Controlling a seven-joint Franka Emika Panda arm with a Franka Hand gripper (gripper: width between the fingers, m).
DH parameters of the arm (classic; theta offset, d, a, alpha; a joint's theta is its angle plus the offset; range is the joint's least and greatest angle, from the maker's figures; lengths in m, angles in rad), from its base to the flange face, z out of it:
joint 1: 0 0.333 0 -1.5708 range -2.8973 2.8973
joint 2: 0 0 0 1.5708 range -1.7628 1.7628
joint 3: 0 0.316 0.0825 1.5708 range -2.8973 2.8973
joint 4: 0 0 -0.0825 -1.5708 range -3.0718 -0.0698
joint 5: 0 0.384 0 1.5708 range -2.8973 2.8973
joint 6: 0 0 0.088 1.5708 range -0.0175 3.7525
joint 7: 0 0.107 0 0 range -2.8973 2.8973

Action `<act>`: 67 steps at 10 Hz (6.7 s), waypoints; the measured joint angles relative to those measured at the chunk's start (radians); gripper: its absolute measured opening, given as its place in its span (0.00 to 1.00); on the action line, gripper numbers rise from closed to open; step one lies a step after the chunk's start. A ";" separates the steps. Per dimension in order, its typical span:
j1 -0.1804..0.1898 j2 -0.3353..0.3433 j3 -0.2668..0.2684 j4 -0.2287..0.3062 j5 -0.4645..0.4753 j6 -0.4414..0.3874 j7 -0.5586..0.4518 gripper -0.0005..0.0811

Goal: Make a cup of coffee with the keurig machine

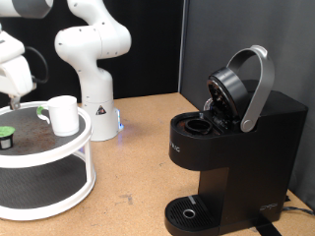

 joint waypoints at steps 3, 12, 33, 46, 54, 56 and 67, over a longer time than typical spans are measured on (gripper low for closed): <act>0.002 0.025 -0.008 -0.002 0.016 0.022 -0.015 0.99; 0.064 0.099 -0.120 -0.029 0.083 0.153 -0.093 0.99; 0.131 0.159 -0.159 0.026 0.157 0.103 -0.145 0.60; 0.120 0.101 0.003 0.092 0.460 0.026 0.289 0.60; 0.220 0.119 0.044 0.207 0.838 -0.085 0.519 0.60; 0.220 0.119 0.043 0.203 0.845 -0.087 0.531 0.60; 0.354 0.194 0.118 0.303 1.032 -0.203 0.756 0.60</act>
